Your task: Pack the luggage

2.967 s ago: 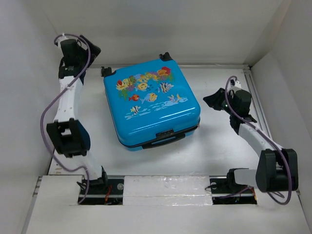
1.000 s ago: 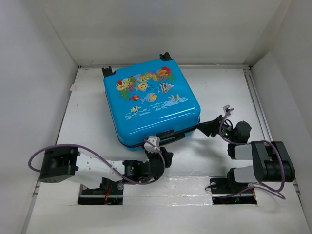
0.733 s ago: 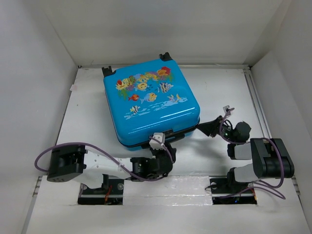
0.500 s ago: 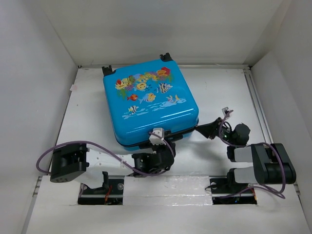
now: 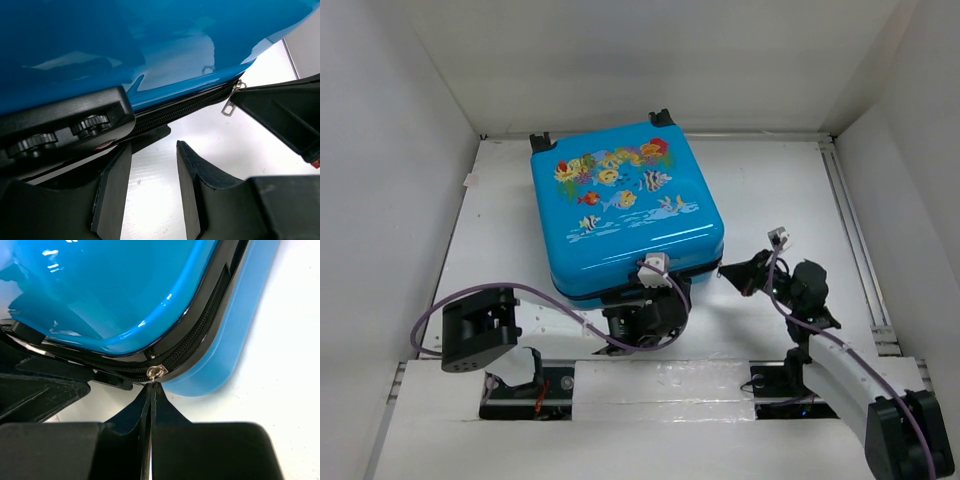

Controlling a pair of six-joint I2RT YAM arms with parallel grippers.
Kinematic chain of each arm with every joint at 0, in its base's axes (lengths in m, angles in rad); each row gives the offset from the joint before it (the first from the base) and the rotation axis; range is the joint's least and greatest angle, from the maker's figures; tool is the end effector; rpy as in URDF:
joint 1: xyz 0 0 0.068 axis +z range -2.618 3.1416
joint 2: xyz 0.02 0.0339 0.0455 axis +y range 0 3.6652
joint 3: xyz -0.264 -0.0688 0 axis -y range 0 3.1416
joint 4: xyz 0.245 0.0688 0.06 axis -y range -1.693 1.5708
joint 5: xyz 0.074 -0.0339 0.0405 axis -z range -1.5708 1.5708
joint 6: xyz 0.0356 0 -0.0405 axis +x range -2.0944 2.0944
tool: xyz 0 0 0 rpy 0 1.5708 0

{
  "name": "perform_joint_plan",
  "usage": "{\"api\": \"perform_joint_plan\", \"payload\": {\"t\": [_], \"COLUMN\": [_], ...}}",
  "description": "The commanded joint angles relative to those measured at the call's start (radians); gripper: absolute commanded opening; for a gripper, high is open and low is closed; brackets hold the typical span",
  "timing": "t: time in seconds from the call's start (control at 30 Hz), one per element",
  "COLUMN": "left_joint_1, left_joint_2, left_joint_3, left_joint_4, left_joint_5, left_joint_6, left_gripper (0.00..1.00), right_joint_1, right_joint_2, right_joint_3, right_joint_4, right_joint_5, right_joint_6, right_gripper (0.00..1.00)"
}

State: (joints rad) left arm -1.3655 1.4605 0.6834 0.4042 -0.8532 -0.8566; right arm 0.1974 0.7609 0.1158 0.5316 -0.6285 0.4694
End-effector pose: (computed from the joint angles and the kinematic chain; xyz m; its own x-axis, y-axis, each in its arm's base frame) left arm 0.0871 -0.2867 0.2114 -0.4270 -0.3867 -0.8174 0.2719 0.8072 -0.5239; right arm 0.1555 0.0524 0.1845 -0.4299 0.2872 -0.8560 -0.6021 0.6153 0.5088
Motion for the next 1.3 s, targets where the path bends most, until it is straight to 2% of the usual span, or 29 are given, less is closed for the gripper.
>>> {"api": "perform_joint_plan", "payload": {"t": [0.0, 0.1, 0.2, 0.23, 0.27, 0.37, 0.43, 0.47, 0.53, 0.63, 0.7, 0.83, 0.9, 0.93, 0.97, 1.0, 1.03, 1.07, 1.1, 1.13, 1.23, 1.27], "left_joint_1": [0.058, 0.078, 0.088, 0.088, 0.088, 0.088, 0.088, 0.088, 0.088, 0.079, 0.007, -0.177, -0.199, -0.170, -0.137, -0.091, 0.031, 0.104, 0.176, 0.312, 0.477, 0.564], "left_joint_2": [0.041, 0.050, 0.060, 0.069, 0.069, 0.090, 0.090, 0.090, 0.090, 0.005, -0.132, -0.389, -0.498, -0.524, -0.551, -0.575, -0.630, -0.658, -0.686, -0.734, -0.781, -0.792], "left_joint_3": [0.011, 0.011, 0.011, 0.021, 0.021, 0.044, 0.044, 0.044, 0.030, -0.010, -0.067, -0.104, -0.046, -0.013, 0.017, 0.054, 0.064, 0.064, 0.064, 0.064, 0.096, 0.105], "left_joint_4": [-0.018, -0.018, 0.025, 0.025, 0.036, 0.036, 0.048, 0.059, 0.071, 0.027, -0.014, -0.144, -0.227, -0.301, -0.402, -0.412, -0.401, -0.353, -0.322, -0.302, -0.389, -0.402], "left_joint_5": [-0.006, 0.014, 0.026, 0.037, 0.037, 0.057, 0.057, 0.066, 0.086, 0.085, 0.024, -0.134, -0.185, -0.281, -0.309, -0.329, -0.317, -0.299, -0.272, -0.248, -0.237, -0.250], "left_joint_6": [0.021, 0.021, 0.031, 0.031, 0.031, 0.041, 0.041, 0.041, 0.041, 0.025, 0.010, 0.042, 0.064, 0.021, -0.022, -0.022, 0.010, 0.034, 0.092, 0.108, 0.033, 0.033], "left_gripper": [0.37, 0.36, 0.35, 0.35, 0.35, 0.35, 0.34, 0.34, 0.32, 0.32, 0.34, 0.44, 0.58, 0.60, 0.60, 0.57, 0.50, 0.48, 0.48, 0.48, 0.47, 0.47], "right_joint_1": [0.056, 0.154, 0.324, 0.374, 0.478, 0.659, 0.729, 0.781, 0.795, 0.804, 0.804, 0.804, 0.804, 0.804, 0.804, 0.804, 0.804, 0.804, 0.804, 0.804, 0.804, 0.804], "right_joint_2": [0.011, 0.041, 0.040, 0.031, 0.031, 0.018, 0.061, 0.083, 0.171, 0.257, 0.301, 0.333, 0.333, 0.333, 0.333, 0.333, 0.333, 0.333, 0.333, 0.333, 0.324, 0.324], "right_joint_3": [0.053, 0.073, 0.102, 0.119, 0.142, 0.154, 0.163, 0.163, 0.173, 0.217, 0.237, 0.274, 0.274, 0.274, 0.274, 0.274, 0.274, 0.265, 0.265, 0.265, 0.265, 0.265], "right_joint_4": [-0.088, -0.125, -0.177, -0.200, -0.226, -0.274, -0.263, -0.253, -0.222, -0.183, -0.160, -0.160, -0.150, -0.150, -0.150, -0.141, -0.140, -0.140, -0.140, -0.140, -0.140, -0.150], "right_joint_5": [0.039, 0.097, 0.232, 0.336, 0.395, 0.594, 0.677, 0.766, 0.811, 0.846, 0.857, 0.868, 0.868, 0.857, 0.857, 0.845, 0.845, 0.845, 0.836, 0.836, 0.826, 0.826], "right_joint_6": [-0.037, -0.050, -0.051, -0.051, -0.042, 0.000, 0.055, 0.078, 0.109, 0.121, 0.121, 0.103, 0.094, 0.094, 0.094, 0.094, 0.094, 0.094, 0.094, 0.094, 0.094, 0.084], "right_gripper": [0.00, 0.00, 0.00, 0.00, 0.00, 0.00, 0.00, 0.00, 0.00, 0.00, 0.00, 0.00, 0.00, 0.00, 0.00, 0.00, 0.00, 0.00, 0.00, 0.00, 0.00, 0.00]}}
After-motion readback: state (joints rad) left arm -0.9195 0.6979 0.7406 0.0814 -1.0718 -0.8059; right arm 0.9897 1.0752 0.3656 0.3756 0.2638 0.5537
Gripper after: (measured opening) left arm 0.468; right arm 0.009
